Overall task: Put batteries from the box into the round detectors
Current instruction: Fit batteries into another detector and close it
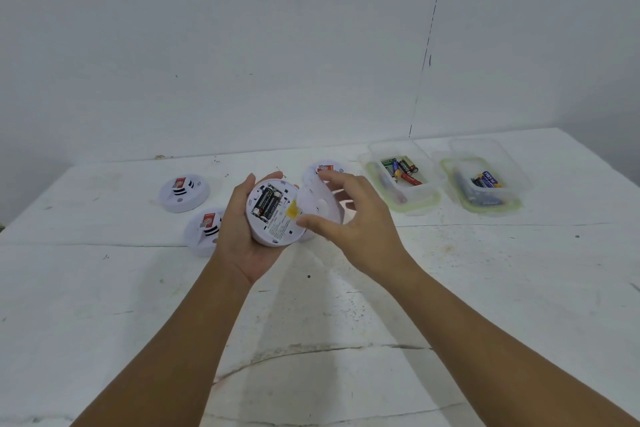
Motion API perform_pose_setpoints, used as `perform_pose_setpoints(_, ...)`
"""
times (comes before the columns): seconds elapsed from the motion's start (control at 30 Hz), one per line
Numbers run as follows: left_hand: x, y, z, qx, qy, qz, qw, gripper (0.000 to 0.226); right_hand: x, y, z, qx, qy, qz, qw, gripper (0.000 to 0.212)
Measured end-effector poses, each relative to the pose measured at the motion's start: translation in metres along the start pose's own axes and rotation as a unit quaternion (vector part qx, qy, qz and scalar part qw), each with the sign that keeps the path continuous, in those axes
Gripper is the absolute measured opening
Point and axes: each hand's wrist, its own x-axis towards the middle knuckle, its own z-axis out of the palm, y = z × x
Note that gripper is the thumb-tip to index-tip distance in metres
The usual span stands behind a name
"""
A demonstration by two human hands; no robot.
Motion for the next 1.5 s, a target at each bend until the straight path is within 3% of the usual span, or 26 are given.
perform_pose_setpoints(0.3,0.000,-0.004,0.012,0.001,-0.049,-0.049,0.998,0.036,0.005,-0.010,0.018,-0.005,-0.030,-0.041,0.999,0.041)
perform_pose_setpoints(0.67,-0.005,-0.008,0.019,-0.034,-0.055,-0.071,0.995,0.047,0.006,0.002,0.020,-0.019,-0.030,-0.061,0.997,0.041)
perform_pose_setpoints(0.97,-0.009,-0.011,0.021,-0.054,-0.062,-0.070,0.994,0.038,0.005,0.006,0.022,-0.028,-0.030,-0.084,0.996,0.035)
perform_pose_setpoints(1.2,-0.009,-0.009,0.019,-0.020,-0.056,-0.064,0.996,0.038,0.009,0.008,0.021,-0.070,-0.042,-0.109,0.991,0.033)
perform_pose_setpoints(1.33,-0.009,-0.009,0.019,0.000,-0.043,-0.053,0.998,0.038,0.011,0.002,0.018,-0.075,-0.053,-0.083,0.992,0.034)
perform_pose_setpoints(1.5,-0.006,-0.008,0.016,0.063,-0.028,-0.017,0.998,0.037,0.008,-0.008,0.016,-0.090,-0.045,-0.039,0.994,0.050)
